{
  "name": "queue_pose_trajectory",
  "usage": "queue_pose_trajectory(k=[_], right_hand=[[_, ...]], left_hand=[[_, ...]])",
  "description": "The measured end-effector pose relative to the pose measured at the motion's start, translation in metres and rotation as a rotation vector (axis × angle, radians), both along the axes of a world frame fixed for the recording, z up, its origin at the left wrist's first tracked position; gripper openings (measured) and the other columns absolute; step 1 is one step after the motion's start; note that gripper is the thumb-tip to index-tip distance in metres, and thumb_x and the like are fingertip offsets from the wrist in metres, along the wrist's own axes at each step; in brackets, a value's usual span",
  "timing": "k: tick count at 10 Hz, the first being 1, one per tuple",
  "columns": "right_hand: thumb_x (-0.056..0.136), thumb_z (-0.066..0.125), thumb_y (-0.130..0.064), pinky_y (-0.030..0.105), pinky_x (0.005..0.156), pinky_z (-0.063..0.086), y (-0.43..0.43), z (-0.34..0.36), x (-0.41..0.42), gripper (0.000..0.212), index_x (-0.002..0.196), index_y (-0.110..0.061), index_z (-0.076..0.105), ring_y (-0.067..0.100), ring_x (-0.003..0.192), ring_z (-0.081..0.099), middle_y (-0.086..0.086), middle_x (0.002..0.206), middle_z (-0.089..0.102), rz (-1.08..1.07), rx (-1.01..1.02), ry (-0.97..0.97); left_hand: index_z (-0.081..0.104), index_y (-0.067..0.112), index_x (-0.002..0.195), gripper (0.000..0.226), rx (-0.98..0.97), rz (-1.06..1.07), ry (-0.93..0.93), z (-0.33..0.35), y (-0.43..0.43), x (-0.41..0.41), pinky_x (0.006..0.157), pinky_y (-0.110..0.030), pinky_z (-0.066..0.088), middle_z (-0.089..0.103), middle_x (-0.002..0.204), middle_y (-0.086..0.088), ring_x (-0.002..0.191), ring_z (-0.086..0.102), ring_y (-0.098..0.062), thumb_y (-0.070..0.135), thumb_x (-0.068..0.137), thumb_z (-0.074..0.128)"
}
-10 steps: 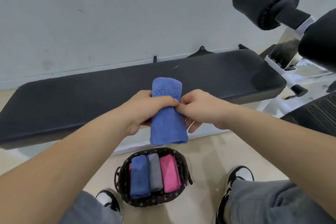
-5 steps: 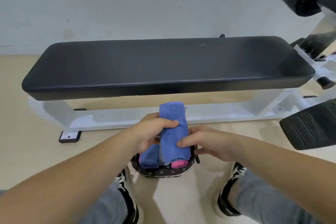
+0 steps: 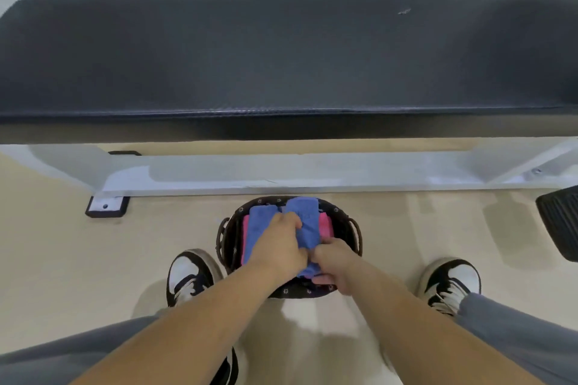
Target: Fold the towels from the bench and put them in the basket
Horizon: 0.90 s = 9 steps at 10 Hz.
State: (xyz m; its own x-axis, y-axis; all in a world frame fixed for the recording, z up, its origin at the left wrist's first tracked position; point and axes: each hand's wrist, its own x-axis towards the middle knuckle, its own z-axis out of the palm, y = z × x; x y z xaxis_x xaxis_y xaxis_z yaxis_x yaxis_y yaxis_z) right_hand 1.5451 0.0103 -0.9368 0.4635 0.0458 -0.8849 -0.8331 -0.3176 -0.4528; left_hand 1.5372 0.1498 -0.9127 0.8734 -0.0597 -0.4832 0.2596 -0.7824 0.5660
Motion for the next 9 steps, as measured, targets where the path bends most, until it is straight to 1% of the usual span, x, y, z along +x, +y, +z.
queue_pose_trajectory(k=[1,2,3,4,5,6,7,8,9], right_hand=[[0.091,0.062,-0.005,0.035,0.074,0.059,-0.001,-0.022,0.0,0.031,0.119,-0.016,0.066,0.029,0.098,0.074,0.01,0.107,0.076,-0.06,0.007,0.035],[0.095,0.062,-0.001,0.046,0.084,0.061,-0.01,-0.039,-0.001,0.021,0.112,-0.011,0.067,0.037,0.096,0.075,0.015,0.108,0.075,-0.161,0.018,0.027],[0.092,0.061,-0.006,0.05,0.076,0.064,-0.009,-0.046,0.005,0.009,0.09,-0.013,0.066,0.039,0.085,0.075,0.017,0.095,0.074,-0.112,-0.115,-0.104],[0.089,0.056,-0.009,0.039,0.07,0.059,-0.009,-0.042,0.014,0.012,0.084,-0.005,0.066,0.031,0.074,0.066,0.013,0.079,0.07,0.047,-0.3,-0.327],[0.088,0.05,-0.009,0.04,0.065,0.056,-0.013,-0.036,0.022,0.017,0.074,-0.005,0.06,0.026,0.063,0.055,0.007,0.066,0.059,0.035,-0.313,-0.347],[0.087,0.048,-0.011,0.049,0.068,0.059,-0.018,-0.026,0.027,0.019,0.068,-0.01,0.053,0.027,0.061,0.049,0.008,0.064,0.053,0.095,-0.298,-0.345],[0.09,0.052,-0.016,0.042,0.066,0.056,-0.021,-0.005,0.027,0.017,0.073,-0.013,0.057,0.026,0.065,0.052,0.011,0.072,0.058,0.149,-0.266,-0.327],[0.094,0.056,-0.022,0.036,0.065,0.051,-0.022,0.033,0.031,0.015,0.085,-0.012,0.064,0.024,0.068,0.053,0.009,0.076,0.059,0.252,-0.239,-0.324],[0.095,0.058,-0.027,0.032,0.064,0.045,-0.022,0.085,0.035,0.03,0.104,0.0,0.069,0.023,0.073,0.054,0.011,0.082,0.059,0.397,-0.24,-0.348]], left_hand=[[0.039,0.025,0.151,0.075,0.151,-0.204,-0.013,-0.025,-0.008,0.006,0.09,-0.04,0.055,0.024,0.159,0.0,0.12,0.051,-0.023,0.016,0.086,0.074],[0.031,0.028,0.158,0.086,0.316,-0.363,0.018,-0.057,-0.013,0.01,0.088,-0.043,0.058,0.006,0.17,-0.001,0.129,0.041,-0.028,0.023,0.085,0.076],[0.035,0.029,0.156,0.081,0.402,-0.394,-0.027,-0.08,-0.02,0.013,0.077,-0.037,0.058,0.005,0.172,0.0,0.138,0.033,-0.028,0.022,0.086,0.075],[0.036,0.032,0.155,0.078,0.42,-0.371,-0.057,-0.091,-0.027,0.015,0.063,-0.033,0.049,0.004,0.172,0.002,0.147,0.025,-0.026,0.027,0.087,0.076],[0.029,0.033,0.159,0.084,0.439,-0.383,-0.04,-0.094,-0.031,0.014,0.065,-0.033,0.05,0.0,0.173,0.002,0.151,0.02,-0.025,0.025,0.089,0.074],[0.03,0.031,0.159,0.085,0.416,-0.411,0.035,-0.08,-0.026,0.018,0.083,-0.038,0.057,0.0,0.173,0.001,0.149,0.028,-0.026,0.025,0.088,0.074],[0.042,0.021,0.154,0.066,0.272,-0.432,0.093,-0.056,-0.015,0.022,0.097,-0.042,0.053,0.02,0.168,-0.006,0.133,0.052,-0.03,0.02,0.093,0.066],[0.052,0.014,0.145,0.049,0.13,-0.408,0.095,-0.013,0.001,0.02,0.1,-0.036,0.047,0.058,0.142,-0.008,0.124,0.059,-0.029,0.014,0.097,0.059],[0.059,0.018,0.135,0.042,0.051,-0.314,0.013,0.037,0.012,0.019,0.079,-0.026,0.042,0.067,0.122,-0.004,0.105,0.061,-0.022,0.008,0.094,0.057]])
